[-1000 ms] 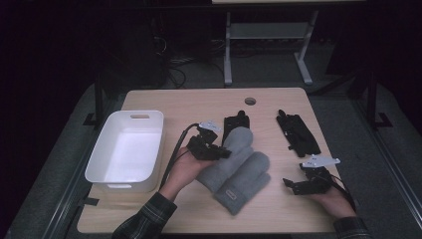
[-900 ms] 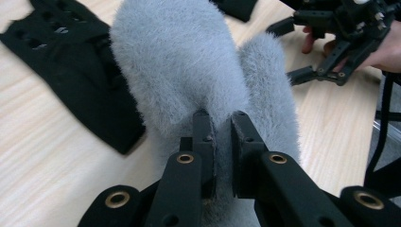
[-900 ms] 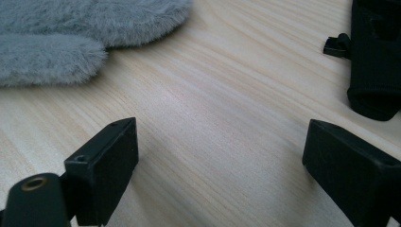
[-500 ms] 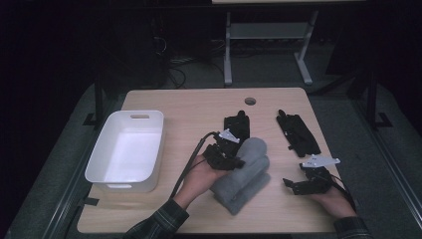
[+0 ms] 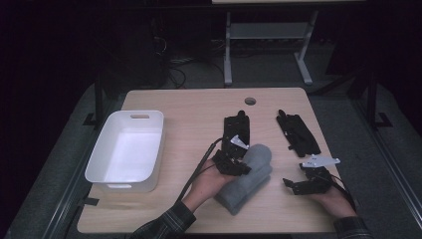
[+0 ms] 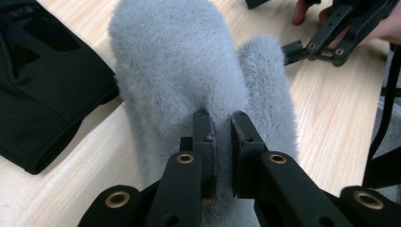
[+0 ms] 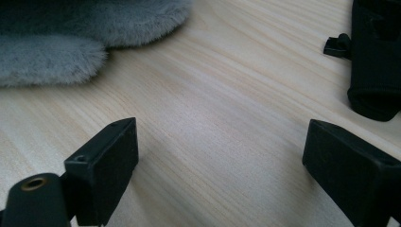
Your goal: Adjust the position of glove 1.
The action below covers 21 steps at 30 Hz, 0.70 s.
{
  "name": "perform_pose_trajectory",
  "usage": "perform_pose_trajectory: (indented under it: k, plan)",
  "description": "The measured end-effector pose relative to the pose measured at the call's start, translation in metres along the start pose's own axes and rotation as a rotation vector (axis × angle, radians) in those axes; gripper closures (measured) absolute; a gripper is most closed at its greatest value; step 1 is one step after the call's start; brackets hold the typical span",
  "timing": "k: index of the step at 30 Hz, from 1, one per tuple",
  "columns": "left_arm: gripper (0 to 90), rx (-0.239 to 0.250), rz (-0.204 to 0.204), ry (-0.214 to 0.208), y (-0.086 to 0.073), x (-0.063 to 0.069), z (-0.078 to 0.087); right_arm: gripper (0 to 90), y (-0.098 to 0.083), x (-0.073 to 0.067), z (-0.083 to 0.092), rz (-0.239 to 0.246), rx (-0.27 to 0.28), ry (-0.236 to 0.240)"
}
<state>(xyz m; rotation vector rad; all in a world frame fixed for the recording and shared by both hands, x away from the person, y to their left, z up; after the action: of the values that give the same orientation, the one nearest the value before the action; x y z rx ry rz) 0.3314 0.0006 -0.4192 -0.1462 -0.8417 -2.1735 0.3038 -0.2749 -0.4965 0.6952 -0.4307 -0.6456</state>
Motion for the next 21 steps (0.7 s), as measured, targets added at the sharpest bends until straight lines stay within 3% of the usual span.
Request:
perform_pose_trajectory:
  k: [9,11,15,21]
  plan:
    - [81.9,-0.016,0.011,0.007,-0.006,-0.001,-0.017,11.0,0.000,0.000,0.000,0.000,0.000,0.000]
    - [80.9,-0.018,-0.007,0.009,-0.006,-0.001,-0.016,11.0,0.000,0.000,0.000,0.000,0.000,0.000]
    - [68.6,0.002,-0.040,-0.002,-0.005,0.000,-0.011,11.0,0.000,0.000,0.000,0.000,0.000,0.000]
    - [50.3,0.096,-0.076,-0.030,-0.002,0.004,0.007,10.9,0.000,0.000,0.000,0.000,0.000,0.000]
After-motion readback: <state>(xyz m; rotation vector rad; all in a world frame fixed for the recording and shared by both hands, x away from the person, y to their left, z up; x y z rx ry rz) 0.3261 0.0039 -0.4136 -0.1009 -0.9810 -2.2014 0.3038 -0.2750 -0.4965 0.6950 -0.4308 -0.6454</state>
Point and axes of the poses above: each handheld gripper's, and its own axes: z roughly backward along the jaws, y roughly out of its top, x roughly to its right, the point moved 2 cm from there along -z, roughly forward along the jaws, and after that the axes turned 15 degrees about z, right-handed, at the moved point
